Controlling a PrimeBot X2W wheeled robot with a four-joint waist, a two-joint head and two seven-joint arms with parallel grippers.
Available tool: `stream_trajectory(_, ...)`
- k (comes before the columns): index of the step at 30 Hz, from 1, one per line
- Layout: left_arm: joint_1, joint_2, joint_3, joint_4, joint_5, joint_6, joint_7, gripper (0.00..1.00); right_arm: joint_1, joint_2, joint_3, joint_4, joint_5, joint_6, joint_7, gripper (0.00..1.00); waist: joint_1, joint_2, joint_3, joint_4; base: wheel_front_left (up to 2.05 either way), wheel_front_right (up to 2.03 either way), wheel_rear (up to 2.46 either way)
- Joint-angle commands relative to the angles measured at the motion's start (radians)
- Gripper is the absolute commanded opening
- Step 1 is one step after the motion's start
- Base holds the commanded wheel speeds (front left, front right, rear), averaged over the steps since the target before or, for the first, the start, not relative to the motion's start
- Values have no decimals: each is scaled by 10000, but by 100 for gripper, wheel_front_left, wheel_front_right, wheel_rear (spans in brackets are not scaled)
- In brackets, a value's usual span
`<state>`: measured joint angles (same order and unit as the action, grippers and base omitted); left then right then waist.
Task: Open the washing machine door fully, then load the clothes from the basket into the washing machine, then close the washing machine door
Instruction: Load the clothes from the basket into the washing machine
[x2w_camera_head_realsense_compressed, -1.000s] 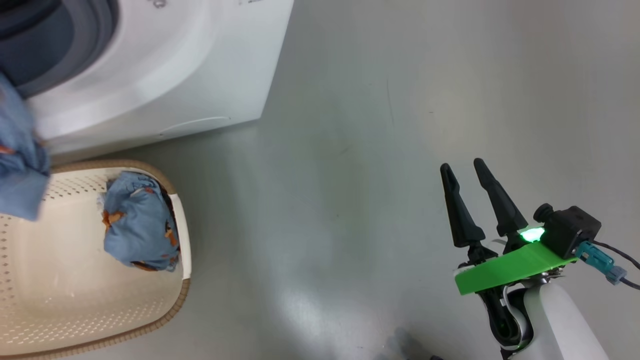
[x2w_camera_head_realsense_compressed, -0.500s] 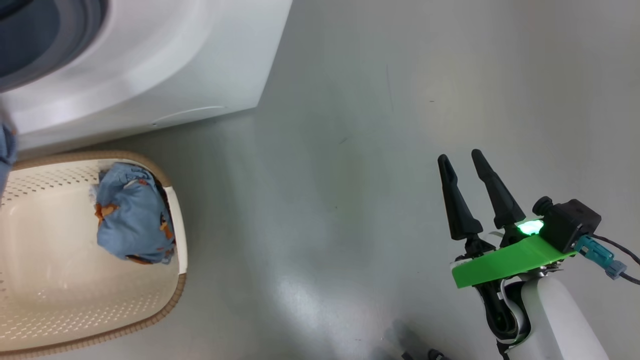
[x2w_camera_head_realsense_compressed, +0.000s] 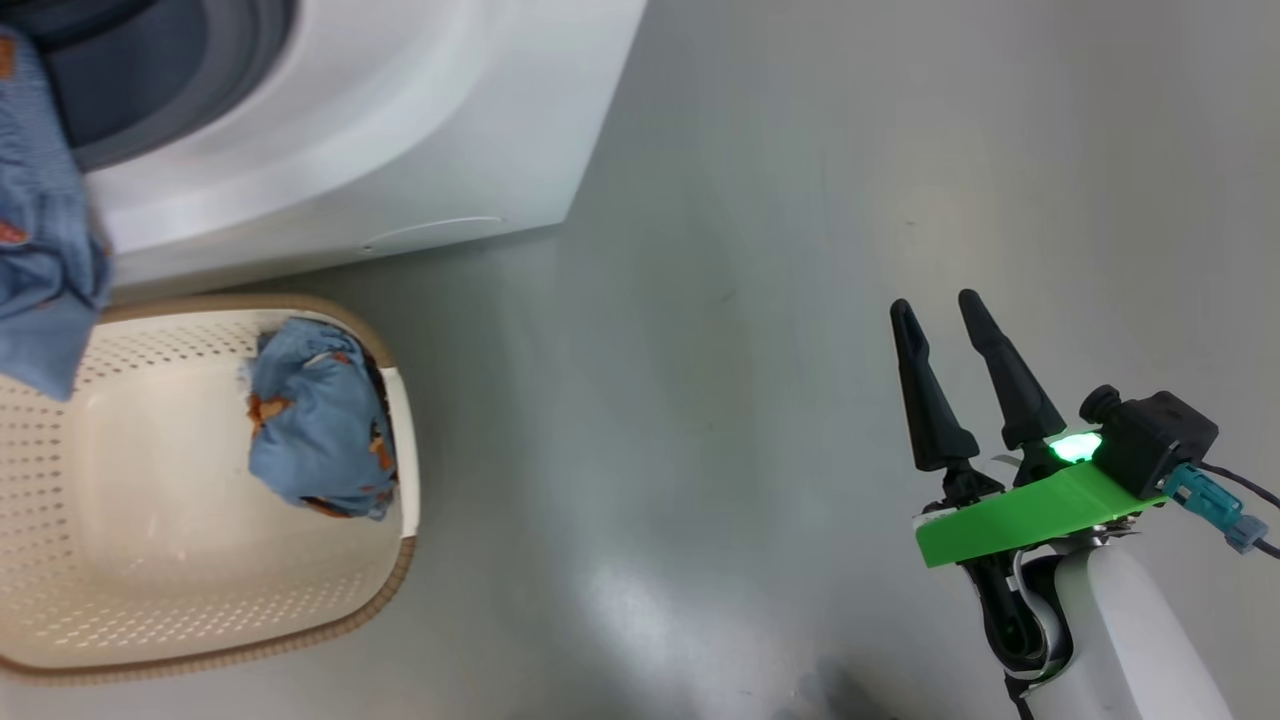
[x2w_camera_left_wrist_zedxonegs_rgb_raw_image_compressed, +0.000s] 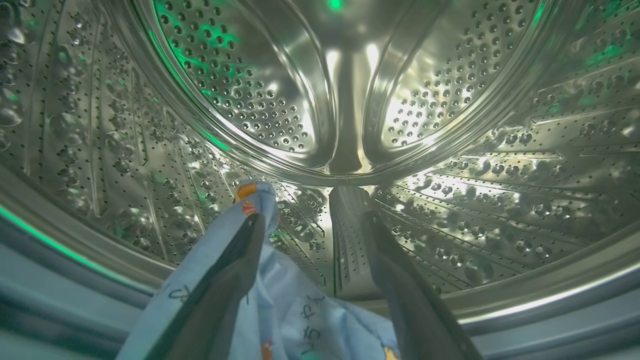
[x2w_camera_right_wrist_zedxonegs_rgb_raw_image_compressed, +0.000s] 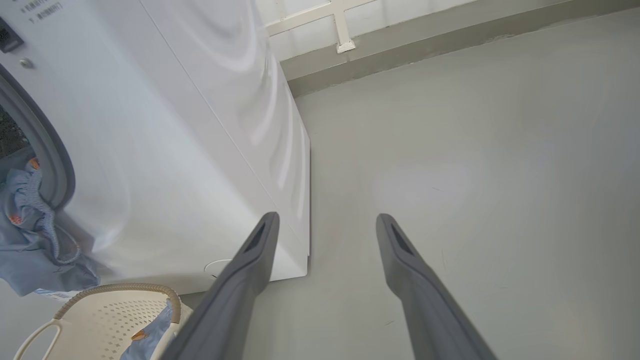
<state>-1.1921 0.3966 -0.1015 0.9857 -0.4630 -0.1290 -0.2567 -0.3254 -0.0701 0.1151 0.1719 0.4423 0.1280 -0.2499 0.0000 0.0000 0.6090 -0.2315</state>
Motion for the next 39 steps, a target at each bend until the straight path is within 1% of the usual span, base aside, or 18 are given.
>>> stream_trajectory(1,337,439,54,-354,-120,-16,-51,100,87,-102,169,-214,-31,27,-118,100,0,0,-116,161,0,0,0)
stream_trajectory(5,975,286,-47,-951,-344,-16,-51,100,91,-204,110,-219,-50,27,-118,100,0,0,-222,382,0,0,0)
stream_trajectory(8,1550,140,111,-1491,-447,-16,-51,100,89,-279,63,-231,-68,27,-118,100,0,0,-287,546,0,0,0)
stream_trajectory(10,1958,-3,453,-1837,-475,-16,-51,100,96,-324,16,-237,-80,27,-118,100,0,0,-340,667,0,0,0)
stream_trajectory(11,1958,-3,453,-1837,-475,-16,-51,100,96,-324,16,-237,-80,27,-118,100,0,0,-340,667,0,0,0)
stream_trajectory(16,3064,-502,1011,-2872,-179,-16,-51,100,162,-423,-83,-255,-107,27,-118,100,0,0,-472,949,0,0,0)
stream_trajectory(23,4938,-900,1367,-4448,502,-17,-51,100,302,-510,-91,-263,-95,27,-118,100,0,0,-652,1142,0,0,0)
stream_trajectory(30,6722,-1210,1852,-5927,658,-17,-51,100,376,-608,-125,-256,-80,27,-118,100,0,0,-720,1222,0,0,0)
stream_trajectory(34,7744,-1443,2332,-6709,822,-17,-51,100,408,-677,-163,-271,-71,27,-118,100,0,0,-758,1224,0,0,0)
stream_trajectory(37,8642,-1816,2724,-7420,929,-17,-51,100,445,-724,-211,-280,-66,27,-118,100,0,0,-789,1231,0,0,0)
stream_trajectory(39,9058,-1980,2815,-7752,1015,-17,-51,100,466,-742,-216,-267,-60,27,-118,100,0,0,-816,1223,0,0,0)
